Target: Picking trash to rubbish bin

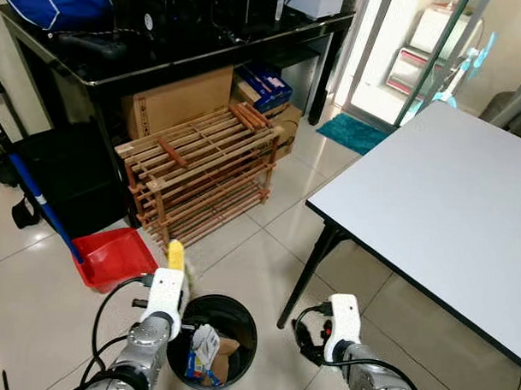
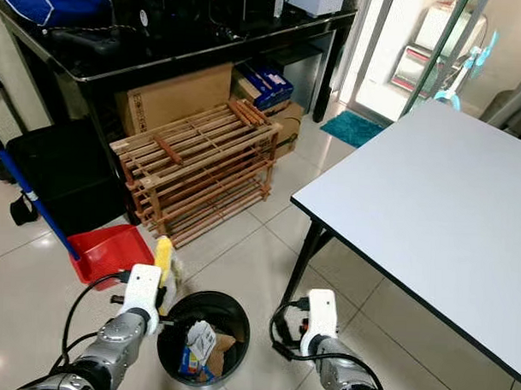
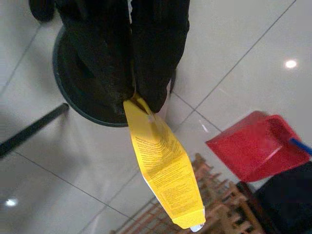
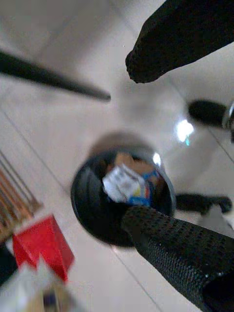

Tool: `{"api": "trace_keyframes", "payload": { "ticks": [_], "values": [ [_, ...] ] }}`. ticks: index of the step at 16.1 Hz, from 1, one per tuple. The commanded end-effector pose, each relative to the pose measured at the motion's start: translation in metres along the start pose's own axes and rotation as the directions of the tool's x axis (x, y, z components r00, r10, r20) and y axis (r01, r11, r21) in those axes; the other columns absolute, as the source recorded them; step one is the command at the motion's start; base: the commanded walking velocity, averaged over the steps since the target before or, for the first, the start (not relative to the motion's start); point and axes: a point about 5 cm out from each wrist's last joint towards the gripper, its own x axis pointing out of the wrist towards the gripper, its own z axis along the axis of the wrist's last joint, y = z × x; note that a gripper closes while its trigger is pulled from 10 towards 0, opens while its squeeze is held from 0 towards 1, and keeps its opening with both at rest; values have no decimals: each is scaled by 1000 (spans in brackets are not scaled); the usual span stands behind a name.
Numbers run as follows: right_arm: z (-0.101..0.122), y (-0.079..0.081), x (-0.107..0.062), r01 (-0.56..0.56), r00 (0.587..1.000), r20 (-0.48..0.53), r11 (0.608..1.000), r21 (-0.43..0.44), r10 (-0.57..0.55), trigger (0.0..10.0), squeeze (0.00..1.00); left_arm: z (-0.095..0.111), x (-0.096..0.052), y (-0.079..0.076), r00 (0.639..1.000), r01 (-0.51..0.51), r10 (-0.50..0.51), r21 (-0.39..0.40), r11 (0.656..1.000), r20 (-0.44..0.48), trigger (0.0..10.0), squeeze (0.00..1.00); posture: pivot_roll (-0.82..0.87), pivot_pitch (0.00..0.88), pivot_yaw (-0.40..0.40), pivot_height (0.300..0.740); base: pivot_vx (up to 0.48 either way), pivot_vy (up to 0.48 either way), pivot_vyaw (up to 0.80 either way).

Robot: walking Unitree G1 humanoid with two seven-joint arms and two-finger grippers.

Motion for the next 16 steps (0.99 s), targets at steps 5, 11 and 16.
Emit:
{"api": "trace_keyframes", "payload": {
  "ticks": [5, 11, 16],
  "values": [
    [7, 15, 1, -267, 963, -18, 961, 72, 268, 10000, 0, 6, 3, -24, 987, 157, -159, -55, 986, -24, 10000, 0, -7, 66, -86, 740, 0, 0, 0],
    [18, 26, 4, -370, 929, 2, 926, 74, 371, 10000, 0, -6, 0, -43, 956, 258, -270, -107, 960, -117, 10000, 0, -14, 61, -87, 740, 0, 0, 0],
    [20, 24, 3, -381, 924, 7, 921, 85, 382, 10000, 0, -12, -1, -34, 963, 217, -229, -93, 972, -140, 10000, 149, -13, 57, -85, 740, 0, 0, 0]
  ]
}}
